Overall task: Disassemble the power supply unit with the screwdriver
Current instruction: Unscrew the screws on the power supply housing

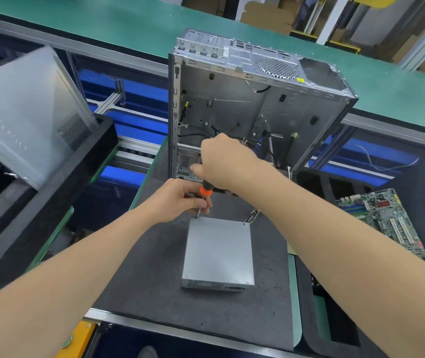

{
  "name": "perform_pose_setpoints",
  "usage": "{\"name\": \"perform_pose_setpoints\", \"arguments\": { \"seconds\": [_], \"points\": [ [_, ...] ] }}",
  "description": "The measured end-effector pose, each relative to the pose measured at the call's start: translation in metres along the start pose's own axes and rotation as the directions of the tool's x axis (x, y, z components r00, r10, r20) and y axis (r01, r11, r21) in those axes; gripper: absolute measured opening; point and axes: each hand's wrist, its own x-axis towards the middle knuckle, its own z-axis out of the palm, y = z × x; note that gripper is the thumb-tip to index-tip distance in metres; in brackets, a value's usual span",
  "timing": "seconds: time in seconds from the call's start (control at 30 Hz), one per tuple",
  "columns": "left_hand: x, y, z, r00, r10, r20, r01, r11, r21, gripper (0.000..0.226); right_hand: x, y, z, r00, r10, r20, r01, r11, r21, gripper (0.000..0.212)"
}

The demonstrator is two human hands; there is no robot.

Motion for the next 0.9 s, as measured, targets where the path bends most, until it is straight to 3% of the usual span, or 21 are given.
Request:
{"name": "perform_pose_setpoints", "arguments": {
  "seconds": [0.07, 0.2, 0.33, 0.53, 0.63, 0.7, 0.8, 0.9],
  "points": [
    [-0.001, -0.001, -0.002, 1.0, -0.014, 0.003, 0.014, 1.0, -0.024, 0.025, 0.0, 0.003, -0.006, 0.987, -0.153, 0.049, 0.154, 0.988, -0.023, 0.038],
    [-0.001, -0.001, -0.004, 0.999, -0.02, 0.026, 0.021, 0.999, -0.041, 0.025, 0.0, 0.01, -0.024, 0.89, -0.421, 0.175, 0.436, 0.899, -0.055, 0.017],
    [-0.001, -0.001, -0.002, 0.998, -0.033, 0.055, 0.034, 0.999, -0.006, 0.025, -0.001, 0.01, -0.022, 0.846, -0.498, 0.194, 0.513, 0.857, -0.039, 0.023],
    [0.001, -0.001, 0.001, 0.999, 0.014, 0.048, -0.017, 0.998, 0.063, 0.03, 0.001, 0.012, -0.025, 0.866, -0.446, 0.225, 0.469, 0.881, -0.06, 0.013],
    [0.002, -0.002, 0.001, 0.999, 0.001, 0.049, -0.002, 1.0, 0.015, 0.027, -0.001, 0.011, -0.023, 0.965, -0.254, 0.067, 0.256, 0.966, -0.024, 0.055],
    [0.002, -0.004, 0.001, 0.999, -0.008, 0.045, 0.008, 1.0, -0.002, 0.026, -0.002, 0.005, -0.016, 0.998, -0.065, -0.011, 0.064, 0.997, -0.03, 0.07],
    [0.002, -0.004, 0.001, 0.998, 0.009, 0.059, -0.011, 1.0, 0.027, 0.025, 0.0, 0.0, -0.006, 0.998, 0.009, 0.062, -0.012, 0.999, 0.046, 0.055],
    [0.002, -0.003, -0.001, 0.998, -0.011, 0.058, 0.012, 1.0, -0.006, 0.023, 0.003, 0.006, -0.014, 0.98, -0.162, 0.119, 0.16, 0.987, 0.024, 0.034]
  ]
}}
